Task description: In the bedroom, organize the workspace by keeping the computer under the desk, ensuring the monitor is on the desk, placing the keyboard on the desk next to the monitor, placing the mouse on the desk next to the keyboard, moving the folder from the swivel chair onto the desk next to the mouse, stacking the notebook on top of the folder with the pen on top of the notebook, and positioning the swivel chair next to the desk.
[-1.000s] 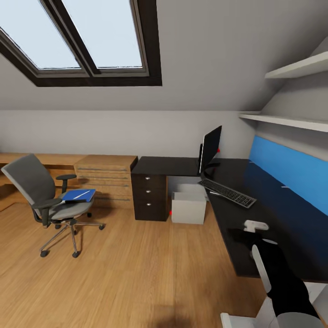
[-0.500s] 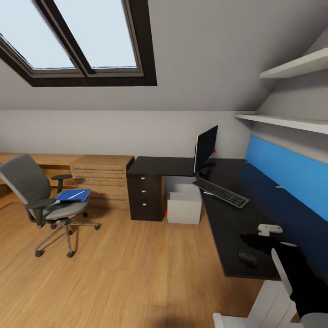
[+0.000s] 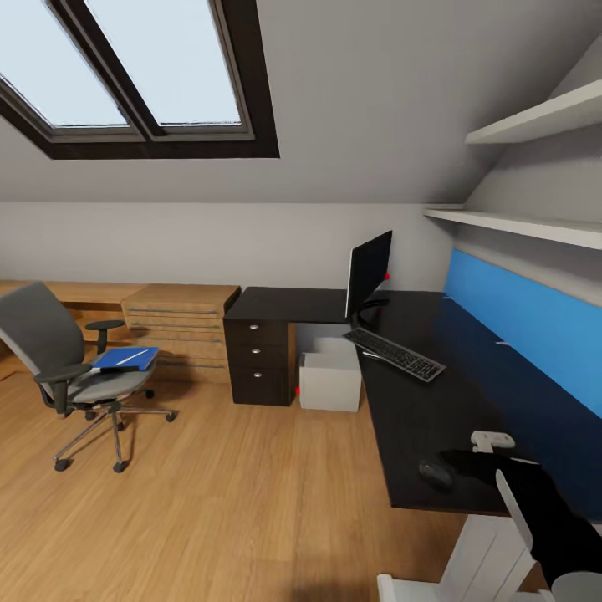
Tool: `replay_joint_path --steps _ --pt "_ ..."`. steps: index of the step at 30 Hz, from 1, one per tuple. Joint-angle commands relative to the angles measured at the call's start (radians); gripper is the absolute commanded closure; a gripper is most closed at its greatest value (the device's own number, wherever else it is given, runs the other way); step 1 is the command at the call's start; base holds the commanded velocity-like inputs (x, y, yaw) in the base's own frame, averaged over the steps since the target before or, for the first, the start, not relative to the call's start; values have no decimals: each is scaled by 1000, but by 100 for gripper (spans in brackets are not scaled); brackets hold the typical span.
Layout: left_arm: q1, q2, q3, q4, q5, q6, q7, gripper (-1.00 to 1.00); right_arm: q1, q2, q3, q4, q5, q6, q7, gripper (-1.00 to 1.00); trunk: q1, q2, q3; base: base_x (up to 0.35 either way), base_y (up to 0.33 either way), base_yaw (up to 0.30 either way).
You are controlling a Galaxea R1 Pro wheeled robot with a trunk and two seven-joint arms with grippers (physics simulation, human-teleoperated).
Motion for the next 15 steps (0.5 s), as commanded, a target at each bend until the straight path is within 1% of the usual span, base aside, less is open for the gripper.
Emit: replay_joint_path --steps 1,2,3,4,5,6,7,8,9,10,11,13,15 --pt "-1 -1 3 0 7 -4 -2 -100 -1 -2 8 1 4 -3 34 -100 0 -1 -1 0 -2 0" --pt "-1 0 3 0 7 -4 -2 -100 -1 -3 14 1 8 -7 49 -100 0 -1 -1 0 -1 0" --pt "-1 2 3 0 7 -4 -1 -100 -1 -13 36 1 31 -22 107 -100 0 -1 -1 0 0 0" --pt "-1 3 3 0 7 -5 -1 -100 -1 -20 53 1 55 -34 150 -100 0 -1 -1 0 0 0" --pt "-1 5 3 0 7 -18 -1 -100 -1 -29 83 2 100 -52 214 -100 0 -1 -1 0 0 0" --pt "-1 11 2 1 7 -51 -2 -100 -1 -37 115 3 187 -94 305 -100 0 -1 -1 0 0 0" --pt "-1 12 2 1 7 -56 -2 -100 -1 -39 120 4 209 -108 325 -100 0 -1 -1 0 0 0" --pt "-1 14 2 1 7 -64 -2 -100 -1 -43 126 5 252 -136 366 -100 0 -1 -1 0 0 0" --pt "-1 14 1 2 7 -67 -2 -100 -1 -44 128 5 271 -150 386 -100 0 -1 -1 0 0 0" --pt "-1 15 1 2 7 -71 -2 -100 0 -46 131 6 308 -179 428 -100 0 -1 -1 0 0 0" --pt "-1 15 1 2 7 -73 -2 -100 0 -46 132 7 323 -191 446 -100 0 -1 -1 0 0 0" --pt "-1 16 1 2 7 -76 -2 -100 0 -48 134 11 365 -235 509 -100 0 -1 -1 0 0 0" --pt "-1 16 1 2 7 -78 -2 -100 1 -48 135 13 381 -263 546 -100 0 -1 -1 0 0 0"
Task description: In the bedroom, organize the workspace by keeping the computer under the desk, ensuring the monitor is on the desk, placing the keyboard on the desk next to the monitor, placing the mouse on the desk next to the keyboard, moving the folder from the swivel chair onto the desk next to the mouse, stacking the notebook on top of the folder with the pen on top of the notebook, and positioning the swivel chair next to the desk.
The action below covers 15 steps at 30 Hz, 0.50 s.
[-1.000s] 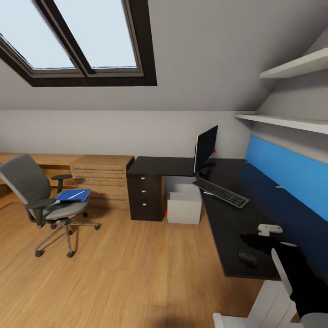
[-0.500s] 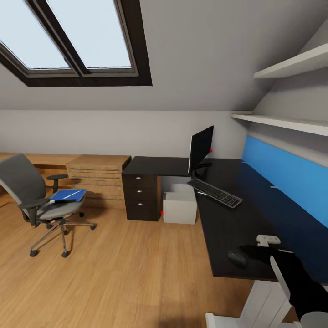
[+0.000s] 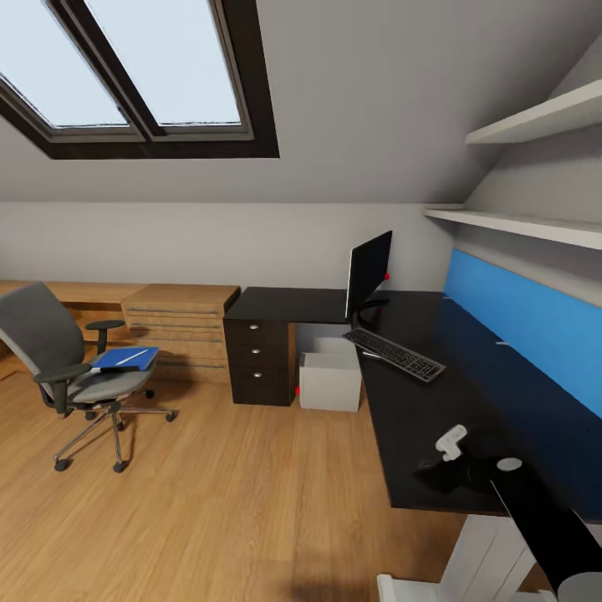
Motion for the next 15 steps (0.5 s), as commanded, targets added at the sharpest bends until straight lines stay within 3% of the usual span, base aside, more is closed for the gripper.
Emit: replay_joint_path --steps 1,5,9,15 --pt "-1 0 2 1 7 -4 -2 -100 -1 0 -2 -1 11 -6 19 -100 0 -1 -1 0 0 0" --pt "-1 0 2 1 7 -5 -2 -100 -1 0 -2 4 21 -45 58 -100 0 -1 -1 0 0 0" --pt "-4 -7 2 -1 5 -8 -1 -100 -4 22 -20 -19 -2 -31 59 -100 0 -1 -1 0 0 0" --pt "-5 -1 0 -1 5 -8 -1 -100 -4 55 -28 -25 -3 -32 59 -100 0 -1 -1 0 0 0"
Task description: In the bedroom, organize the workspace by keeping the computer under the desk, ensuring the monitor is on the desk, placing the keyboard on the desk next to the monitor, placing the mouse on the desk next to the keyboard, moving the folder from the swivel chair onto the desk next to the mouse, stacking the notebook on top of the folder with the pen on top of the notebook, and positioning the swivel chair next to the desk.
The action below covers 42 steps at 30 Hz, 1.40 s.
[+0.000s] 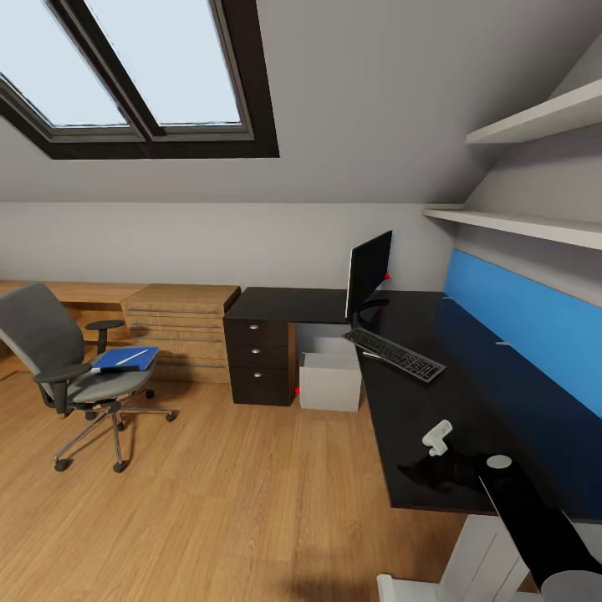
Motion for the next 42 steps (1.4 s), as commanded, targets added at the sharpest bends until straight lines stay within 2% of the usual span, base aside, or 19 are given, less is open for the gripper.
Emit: replay_joint_path --steps 1,15,27,42 --pt "-1 0 2 0 7 -4 -2 -100 -1 1 -3 -1 6 4 7 -100 0 -1 -1 0 0 0" --pt "-1 4 2 -1 7 -4 -2 -100 -1 3 -8 -1 2 4 7 -100 0 -1 -1 0 -6 0" --pt "-1 14 4 0 8 -2 -1 -100 -1 3 -8 -1 2 4 7 -100 0 -1 -1 0 -258 0" --pt "-1 19 7 0 9 -2 4 -100 -1 3 -7 0 3 4 7 -100 0 -1 -1 23 -32 0"
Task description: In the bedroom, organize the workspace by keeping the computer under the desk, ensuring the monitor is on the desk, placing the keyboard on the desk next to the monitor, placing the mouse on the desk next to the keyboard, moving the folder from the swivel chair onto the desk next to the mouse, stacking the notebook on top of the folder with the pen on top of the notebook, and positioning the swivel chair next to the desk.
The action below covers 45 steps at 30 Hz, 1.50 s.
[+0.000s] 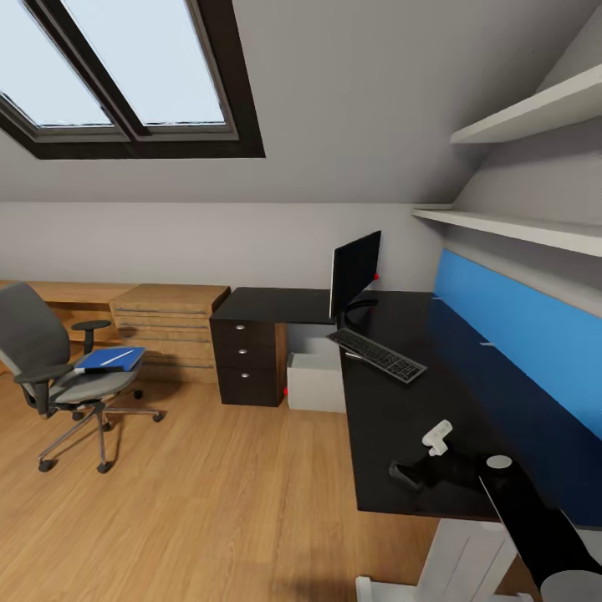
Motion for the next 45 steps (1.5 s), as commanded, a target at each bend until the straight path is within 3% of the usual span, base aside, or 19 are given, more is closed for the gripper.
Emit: replay_joint_path --steps 1,10,22,36,45 --pt "-1 0 2 1 7 -4 -2 -100 -1 1 -2 -1 6 4 7 -100 0 -1 -1 11 -4 0" --pt "-1 4 3 1 8 -4 -1 -100 -1 8 -2 2 6 5 -1 -100 0 -1 -1 19 -1 0" --pt "-1 4 3 1 8 -4 -1 -100 -1 9 -2 10 8 5 -99 -100 0 -1 -1 4 0 0" --pt "-1 4 4 -2 10 -5 -1 -100 -1 12 6 72 10 2 -144 -100 0 -1 -1 0 0 0" --pt "-1 -1 6 -27 11 -5 -1 -100 -1 16 5 71 5 -5 -136 -100 0 -1 -1 0 0 0"
